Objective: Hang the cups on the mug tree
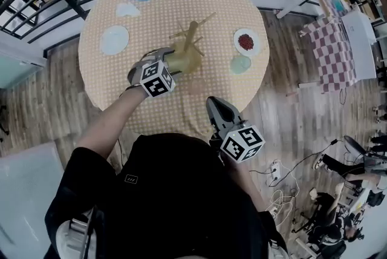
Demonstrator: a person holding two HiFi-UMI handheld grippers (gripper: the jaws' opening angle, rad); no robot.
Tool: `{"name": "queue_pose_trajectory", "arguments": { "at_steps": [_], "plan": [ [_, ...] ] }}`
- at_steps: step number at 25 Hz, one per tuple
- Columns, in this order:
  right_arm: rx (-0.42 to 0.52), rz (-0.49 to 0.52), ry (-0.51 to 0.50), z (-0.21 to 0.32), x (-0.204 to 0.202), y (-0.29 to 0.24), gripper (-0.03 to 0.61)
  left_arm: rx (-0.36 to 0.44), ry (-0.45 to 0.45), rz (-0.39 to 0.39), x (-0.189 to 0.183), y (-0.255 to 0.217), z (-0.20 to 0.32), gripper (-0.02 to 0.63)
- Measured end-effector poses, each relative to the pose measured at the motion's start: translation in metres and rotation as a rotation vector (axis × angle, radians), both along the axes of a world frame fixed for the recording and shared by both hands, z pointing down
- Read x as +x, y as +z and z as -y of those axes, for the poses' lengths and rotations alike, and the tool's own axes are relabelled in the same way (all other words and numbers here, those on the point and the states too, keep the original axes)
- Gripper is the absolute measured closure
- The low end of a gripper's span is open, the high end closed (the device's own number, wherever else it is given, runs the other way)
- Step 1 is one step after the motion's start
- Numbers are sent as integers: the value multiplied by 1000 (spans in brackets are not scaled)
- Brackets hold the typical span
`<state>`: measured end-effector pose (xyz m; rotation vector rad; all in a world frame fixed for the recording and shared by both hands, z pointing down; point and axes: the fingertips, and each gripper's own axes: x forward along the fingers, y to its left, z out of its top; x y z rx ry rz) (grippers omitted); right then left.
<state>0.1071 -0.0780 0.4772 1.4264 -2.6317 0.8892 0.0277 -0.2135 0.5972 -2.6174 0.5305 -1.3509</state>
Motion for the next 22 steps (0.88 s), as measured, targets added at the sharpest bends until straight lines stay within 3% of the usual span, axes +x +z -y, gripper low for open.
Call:
{"name": "queue_pose_trajectory", "arguments": {
  "at_steps": [15, 22],
  "plan": [
    [-37, 9, 2, -1, -2, 13, 561, 19, -26, -17, 2, 6, 8, 273],
    [-44, 13, 0, -1, -4, 14, 561, 70, -45, -37, -2, -5, 14, 272]
  ]
}}
